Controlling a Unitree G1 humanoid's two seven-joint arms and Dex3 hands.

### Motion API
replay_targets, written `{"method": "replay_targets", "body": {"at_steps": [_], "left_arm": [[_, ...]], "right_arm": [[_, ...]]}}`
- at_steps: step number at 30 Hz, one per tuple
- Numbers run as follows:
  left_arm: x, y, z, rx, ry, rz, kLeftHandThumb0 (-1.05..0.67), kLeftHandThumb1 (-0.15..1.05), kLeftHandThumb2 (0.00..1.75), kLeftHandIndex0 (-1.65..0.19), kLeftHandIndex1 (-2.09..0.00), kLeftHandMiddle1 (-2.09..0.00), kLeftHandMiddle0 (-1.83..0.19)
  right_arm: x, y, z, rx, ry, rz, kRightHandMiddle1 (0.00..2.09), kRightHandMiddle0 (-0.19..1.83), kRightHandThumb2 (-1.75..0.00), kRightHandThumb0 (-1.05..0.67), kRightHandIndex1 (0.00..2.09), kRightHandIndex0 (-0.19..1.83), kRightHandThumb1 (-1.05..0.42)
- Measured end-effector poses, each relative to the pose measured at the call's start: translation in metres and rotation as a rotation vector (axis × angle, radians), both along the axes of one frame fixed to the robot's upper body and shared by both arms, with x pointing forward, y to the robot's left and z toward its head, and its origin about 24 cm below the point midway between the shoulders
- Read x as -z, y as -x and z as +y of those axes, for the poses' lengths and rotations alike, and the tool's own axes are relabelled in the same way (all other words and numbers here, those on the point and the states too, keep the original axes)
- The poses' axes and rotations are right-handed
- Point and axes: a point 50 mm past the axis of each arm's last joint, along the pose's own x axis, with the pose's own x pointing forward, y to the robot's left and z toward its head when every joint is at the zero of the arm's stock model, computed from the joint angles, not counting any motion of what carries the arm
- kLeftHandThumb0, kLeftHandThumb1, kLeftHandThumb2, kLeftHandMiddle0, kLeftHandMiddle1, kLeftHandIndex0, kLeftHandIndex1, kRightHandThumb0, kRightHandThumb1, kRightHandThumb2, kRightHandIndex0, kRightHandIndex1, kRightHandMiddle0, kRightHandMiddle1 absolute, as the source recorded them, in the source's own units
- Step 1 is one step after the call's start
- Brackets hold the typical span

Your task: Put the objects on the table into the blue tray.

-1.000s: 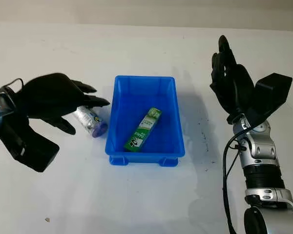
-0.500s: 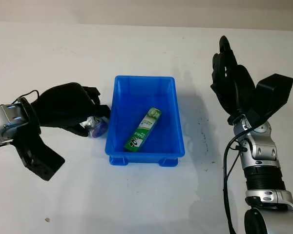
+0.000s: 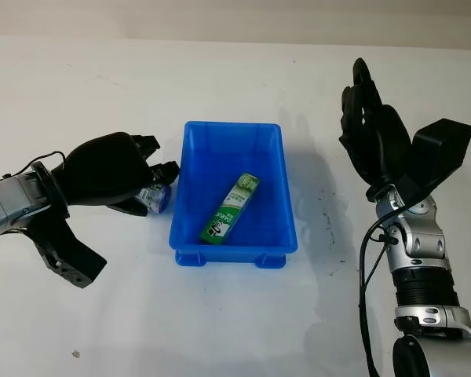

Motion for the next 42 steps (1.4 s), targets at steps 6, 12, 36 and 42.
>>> {"method": "replay_targets", "body": {"at_steps": [6,12,36,42], "left_arm": [[-0.015,-0.008,0.015,-0.112,-0.030,-0.073,-0.50,1.05,0.27,-0.31,-2.09,-2.09,-0.83],[-0.042,-0.017,0.019,-0.150,0.015,-0.189,-0.51,1.05,0.23,-0.28,-2.05,-2.09,-0.75],[-0.096,0.019,-0.111,0.403,0.650,0.117,-0.54,1.05,0.27,-0.83,-2.09,-2.09,-0.95],[-0.081,0.014,-0.116,0.367,0.614,0.211,-0.53,1.05,0.23,-0.45,-1.88,-2.09,-0.99]], "right_arm": [[0.000,0.000,0.000,-0.001,-0.001,0.005,0.00,-0.19,-0.72,-0.74,0.00,-0.19,-1.05],[0.000,0.000,0.001,-0.007,-0.001,0.004,0.00,-0.19,-0.72,-0.73,0.00,-0.19,-1.05],[0.002,0.000,0.002,-0.023,0.006,0.004,0.00,-0.19,-0.72,-0.76,0.00,-0.19,-1.05],[0.004,0.001,0.001,-0.019,0.011,0.009,0.00,-0.19,-0.72,-0.75,0.00,-0.19,-1.05]]}}
